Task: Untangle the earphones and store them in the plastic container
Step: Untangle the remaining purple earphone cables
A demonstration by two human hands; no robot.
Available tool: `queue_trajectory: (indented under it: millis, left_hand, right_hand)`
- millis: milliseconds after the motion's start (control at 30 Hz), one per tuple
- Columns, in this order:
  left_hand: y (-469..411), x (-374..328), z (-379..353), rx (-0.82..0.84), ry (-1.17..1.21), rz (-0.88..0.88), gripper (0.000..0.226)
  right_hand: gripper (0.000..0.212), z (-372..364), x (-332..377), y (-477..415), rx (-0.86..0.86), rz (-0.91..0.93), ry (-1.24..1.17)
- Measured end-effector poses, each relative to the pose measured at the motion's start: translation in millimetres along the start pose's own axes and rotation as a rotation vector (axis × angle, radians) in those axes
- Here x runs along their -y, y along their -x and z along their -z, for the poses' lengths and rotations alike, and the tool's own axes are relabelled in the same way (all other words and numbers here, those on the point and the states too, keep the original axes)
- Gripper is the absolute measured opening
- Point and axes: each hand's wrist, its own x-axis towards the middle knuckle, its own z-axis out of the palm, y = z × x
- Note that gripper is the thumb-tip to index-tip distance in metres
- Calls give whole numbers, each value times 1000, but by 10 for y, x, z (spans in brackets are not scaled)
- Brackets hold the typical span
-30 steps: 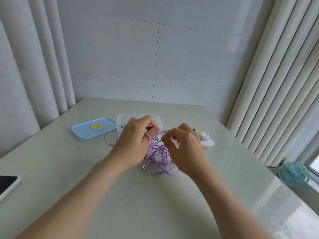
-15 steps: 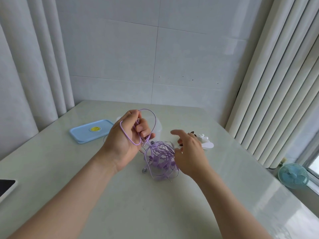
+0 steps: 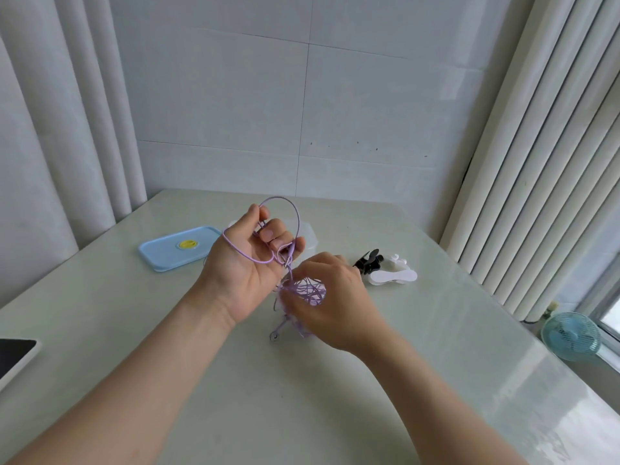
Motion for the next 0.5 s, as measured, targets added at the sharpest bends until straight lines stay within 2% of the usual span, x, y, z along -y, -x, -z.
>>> queue_trajectory:
  millis: [100, 267, 367, 500]
  left_hand:
    - [-31, -33, 30, -40, -20, -43, 32]
    - [-137, -76, 148, -218, -134, -224, 25]
    - [-205, -25, 253, -343, -441, -364, 21]
    - [-232, -106, 367, -319, -788, -451, 43]
  right_hand:
    - [16, 25, -99, -58, -113, 25, 26]
    - [13, 146, -234, -83, -182, 0, 154]
    - [21, 172, -273, -87, -211, -27, 131]
    - [31, 189, -306, -86, -304, -17, 86]
